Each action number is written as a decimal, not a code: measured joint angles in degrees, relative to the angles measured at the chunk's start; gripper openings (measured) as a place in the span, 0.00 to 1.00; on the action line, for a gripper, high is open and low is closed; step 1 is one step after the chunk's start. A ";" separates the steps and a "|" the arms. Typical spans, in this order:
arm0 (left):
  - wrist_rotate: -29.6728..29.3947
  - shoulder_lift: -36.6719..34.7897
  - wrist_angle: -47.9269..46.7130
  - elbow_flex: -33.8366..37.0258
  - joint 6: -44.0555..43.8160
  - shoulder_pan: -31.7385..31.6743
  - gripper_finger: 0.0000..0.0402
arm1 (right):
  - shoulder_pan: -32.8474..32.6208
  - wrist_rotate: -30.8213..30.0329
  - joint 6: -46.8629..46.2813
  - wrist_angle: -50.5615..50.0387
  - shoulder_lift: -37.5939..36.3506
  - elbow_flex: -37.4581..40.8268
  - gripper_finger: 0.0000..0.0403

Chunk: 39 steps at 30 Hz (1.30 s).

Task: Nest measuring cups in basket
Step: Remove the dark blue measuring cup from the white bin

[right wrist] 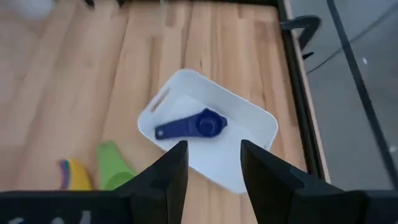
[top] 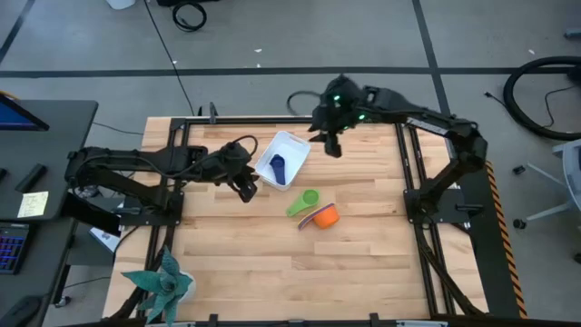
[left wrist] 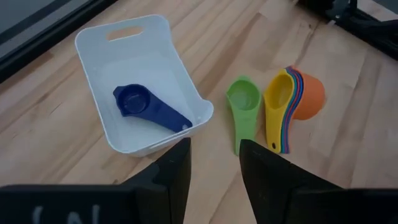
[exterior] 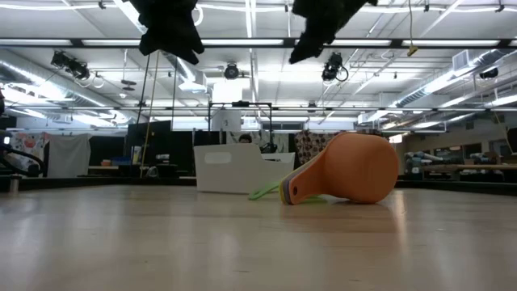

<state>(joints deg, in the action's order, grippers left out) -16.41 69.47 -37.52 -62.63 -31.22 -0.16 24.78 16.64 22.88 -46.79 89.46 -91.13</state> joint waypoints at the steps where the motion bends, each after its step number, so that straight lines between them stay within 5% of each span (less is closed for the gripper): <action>1: 0.29 0.00 -0.04 0.00 -0.02 -0.32 0.35 | -0.73 -0.36 1.61 0.81 1.16 0.00 0.37; 9: 2.06 0.00 -0.14 0.00 -1.20 -1.69 0.35 | -3.12 -0.11 8.03 8.83 11.24 -0.13 0.37; 30: 5.82 0.00 0.28 0.00 -5.64 -2.67 0.35 | 0.21 4.48 -6.65 -5.77 41.25 -25.23 0.37; 39: 5.80 0.00 0.55 0.00 -5.64 -2.67 0.35 | 0.21 -3.40 -5.54 -1.11 43.66 -25.01 0.37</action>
<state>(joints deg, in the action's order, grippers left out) -10.61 69.47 -36.97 -62.63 -36.86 -2.83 24.99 13.24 17.34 -47.89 133.12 -116.14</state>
